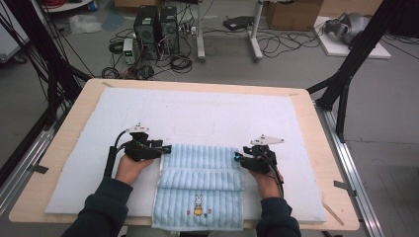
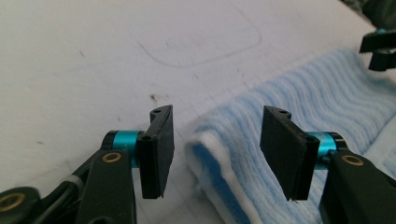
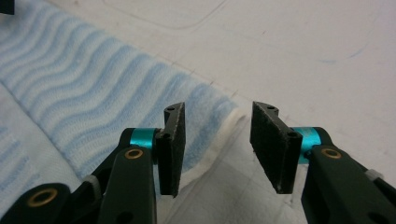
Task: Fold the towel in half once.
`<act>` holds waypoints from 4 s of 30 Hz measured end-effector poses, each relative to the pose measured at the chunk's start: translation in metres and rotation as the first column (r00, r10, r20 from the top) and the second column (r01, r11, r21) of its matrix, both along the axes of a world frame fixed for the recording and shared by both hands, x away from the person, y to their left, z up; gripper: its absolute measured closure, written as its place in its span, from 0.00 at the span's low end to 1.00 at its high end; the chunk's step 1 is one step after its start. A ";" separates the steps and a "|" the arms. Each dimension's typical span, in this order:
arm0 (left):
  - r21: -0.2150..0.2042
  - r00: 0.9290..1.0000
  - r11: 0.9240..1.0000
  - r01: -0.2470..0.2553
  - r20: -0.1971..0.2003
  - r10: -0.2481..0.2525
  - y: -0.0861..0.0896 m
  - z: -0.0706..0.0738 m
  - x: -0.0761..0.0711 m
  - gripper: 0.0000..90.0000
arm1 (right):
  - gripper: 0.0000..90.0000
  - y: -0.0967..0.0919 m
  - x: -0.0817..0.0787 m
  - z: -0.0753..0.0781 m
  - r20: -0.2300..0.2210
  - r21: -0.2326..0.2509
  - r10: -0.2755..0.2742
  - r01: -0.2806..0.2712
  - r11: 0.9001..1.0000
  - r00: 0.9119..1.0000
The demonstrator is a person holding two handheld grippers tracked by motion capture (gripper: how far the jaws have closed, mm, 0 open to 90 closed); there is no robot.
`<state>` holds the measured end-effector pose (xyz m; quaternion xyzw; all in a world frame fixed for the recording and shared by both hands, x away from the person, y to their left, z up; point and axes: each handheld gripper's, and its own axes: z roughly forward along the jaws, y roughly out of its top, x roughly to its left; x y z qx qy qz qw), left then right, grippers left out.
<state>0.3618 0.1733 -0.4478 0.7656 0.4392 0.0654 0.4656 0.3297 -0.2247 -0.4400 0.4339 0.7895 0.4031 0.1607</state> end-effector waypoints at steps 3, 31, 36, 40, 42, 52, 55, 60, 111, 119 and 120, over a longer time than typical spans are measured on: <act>0.068 1.000 0.998 0.000 0.021 -0.002 -0.004 -0.003 0.000 0.57 | 0.57 0.006 0.003 -0.005 -0.013 -0.041 0.024 -0.025 0.999 1.000; -0.075 0.992 0.993 -0.094 0.075 0.100 0.004 0.008 0.066 0.95 | 0.95 0.021 0.075 0.012 0.084 -0.053 -0.020 0.025 0.998 0.996; -0.081 0.992 0.992 -0.096 0.071 0.102 0.006 0.010 0.058 0.68 | 0.65 0.023 0.072 0.008 0.046 -0.021 -0.026 0.027 0.999 0.999; -0.108 0.994 0.993 -0.052 0.095 0.062 0.007 0.019 0.045 0.63 | 0.56 0.022 0.064 0.018 0.044 0.009 -0.007 0.006 1.000 0.999; -0.103 0.993 0.994 -0.038 0.110 0.049 0.007 0.022 0.037 0.62 | 0.53 0.021 0.060 0.023 0.047 0.029 0.013 -0.014 0.999 0.999; -0.046 0.996 0.998 0.050 0.082 -0.046 0.002 0.003 0.002 0.62 | 0.54 0.004 0.026 0.018 0.020 0.092 0.080 -0.081 0.992 0.997; -0.015 0.995 0.997 0.070 0.072 -0.069 -0.002 -0.004 -0.004 0.63 | 0.57 0.001 0.019 0.009 -0.006 0.072 0.083 -0.082 0.994 0.997; 0.027 0.992 0.995 0.094 0.083 -0.096 -0.006 -0.004 -0.008 0.85 | 0.69 -0.001 0.016 -0.006 -0.037 0.097 0.079 -0.075 0.992 0.996; -0.060 0.963 0.973 0.221 0.172 -0.208 0.015 0.014 -0.105 0.89 | 0.97 -0.005 -0.085 0.022 0.067 0.046 0.232 -0.235 0.971 0.970; -0.136 0.981 0.985 0.104 0.179 -0.079 0.023 0.027 -0.090 0.59 | 0.76 -0.017 -0.083 0.028 0.112 0.077 0.136 -0.145 0.986 0.984; -0.136 0.981 0.985 0.104 0.176 -0.079 0.023 0.026 -0.087 0.59 | 0.76 -0.017 -0.082 0.027 0.102 0.074 0.132 -0.140 0.987 0.986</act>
